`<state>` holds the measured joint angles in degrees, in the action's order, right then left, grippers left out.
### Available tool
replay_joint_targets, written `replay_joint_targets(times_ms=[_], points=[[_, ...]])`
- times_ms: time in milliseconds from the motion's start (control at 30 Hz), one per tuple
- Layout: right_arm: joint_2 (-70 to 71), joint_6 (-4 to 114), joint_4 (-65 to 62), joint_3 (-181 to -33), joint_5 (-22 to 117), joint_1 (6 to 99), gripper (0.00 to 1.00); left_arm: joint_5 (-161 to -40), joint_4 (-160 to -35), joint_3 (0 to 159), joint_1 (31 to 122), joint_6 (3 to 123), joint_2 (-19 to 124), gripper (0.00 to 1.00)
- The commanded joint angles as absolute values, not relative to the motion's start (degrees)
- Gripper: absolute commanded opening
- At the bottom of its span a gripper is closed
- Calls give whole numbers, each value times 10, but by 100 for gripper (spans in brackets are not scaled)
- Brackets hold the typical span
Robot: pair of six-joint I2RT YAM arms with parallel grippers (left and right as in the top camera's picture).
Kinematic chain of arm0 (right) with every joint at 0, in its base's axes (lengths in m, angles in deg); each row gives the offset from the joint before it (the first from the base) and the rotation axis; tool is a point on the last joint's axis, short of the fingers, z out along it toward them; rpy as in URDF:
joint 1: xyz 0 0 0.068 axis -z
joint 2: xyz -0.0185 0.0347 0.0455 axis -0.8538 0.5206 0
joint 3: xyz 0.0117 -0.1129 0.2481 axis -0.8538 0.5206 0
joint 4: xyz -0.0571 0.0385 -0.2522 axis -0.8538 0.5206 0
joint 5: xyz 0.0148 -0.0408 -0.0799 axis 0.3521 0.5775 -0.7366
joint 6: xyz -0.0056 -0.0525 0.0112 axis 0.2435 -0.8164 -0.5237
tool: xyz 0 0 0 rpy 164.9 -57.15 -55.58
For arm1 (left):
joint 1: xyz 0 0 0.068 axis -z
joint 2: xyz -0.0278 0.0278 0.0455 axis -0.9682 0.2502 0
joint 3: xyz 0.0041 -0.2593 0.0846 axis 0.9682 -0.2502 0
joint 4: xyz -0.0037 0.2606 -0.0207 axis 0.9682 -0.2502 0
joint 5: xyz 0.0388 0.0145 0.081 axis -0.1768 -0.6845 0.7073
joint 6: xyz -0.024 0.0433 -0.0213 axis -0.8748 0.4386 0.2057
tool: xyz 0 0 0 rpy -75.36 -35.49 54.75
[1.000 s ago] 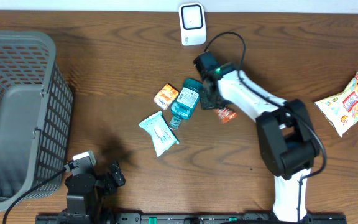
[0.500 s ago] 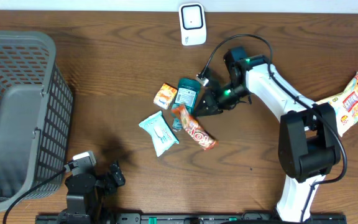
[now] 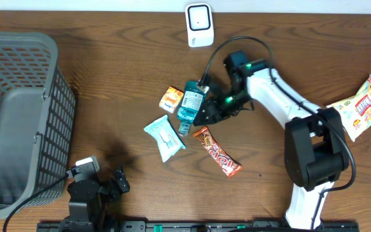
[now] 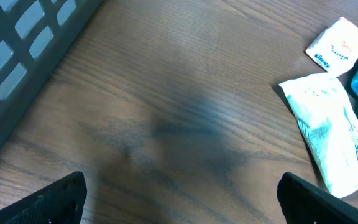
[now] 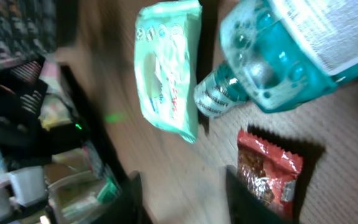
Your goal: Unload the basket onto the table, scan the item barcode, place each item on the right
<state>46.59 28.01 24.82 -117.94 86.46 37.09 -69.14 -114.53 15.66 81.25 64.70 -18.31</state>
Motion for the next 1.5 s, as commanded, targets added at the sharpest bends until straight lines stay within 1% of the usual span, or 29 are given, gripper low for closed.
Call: replay_joint_targets(times_ms=[0,33,100,167,200,333,400,467,500,567,700,733,933,1067,1100,1133,1200,1367,1400,1467], points=[[447,284,259,-1177,817,340,90,-697,-1166,156,814,655,-183,98],[442,286,268,-1177,799,332,99,-697,-1166,156,814,655,-183,98],[430,298,284,-1177,753,315,99,-697,-1166,156,814,655,-183,98],[415,328,300,-1177,678,296,99,-697,-1166,156,814,655,-183,98],[405,356,310,-1177,615,281,99,-696,-1166,156,814,655,-183,98],[390,434,340,-1176,449,229,99,-697,-1166,156,814,655,-183,98],[390,453,348,-1173,395,196,99,-697,-1166,156,814,655,-183,98],[391,455,341,-1162,374,179,99,-697,-1166,156,814,655,-183,98],[391,455,334,-1153,364,170,96,-697,-1166,156,814,655,-183,98],[391,455,311,-1127,354,161,84,-697,-1166,156,814,655,-183,98],[391,485,276,-1072,348,158,52,-697,-1166,156,814,655,-183,98],[391,491,268,-1058,347,158,49,-697,-1166,156,814,655,-183,98],[391,500,220,-995,346,158,47,-697,-1166,156,814,655,-183,98],[391,500,188,-960,346,158,38,-697,-1166,156,814,655,-183,98],[391,500,178,-952,344,158,29,-697,-1166,156,814,655,-183,98],[391,503,164,-944,337,158,17,-697,-1166,156,814,655,-183,98],[391,503,137,-930,316,158,2,-697,-1166,156,814,655,-183,98],[391,460,93,-906,301,158,1,-697,-1166,156,814,655,-183,98],[391,452,93,-907,317,158,1,-697,-1166,156,814,655,-183,98],[390,419,93,-914,402,159,1,-696,-1166,156,814,655,-183,98]])
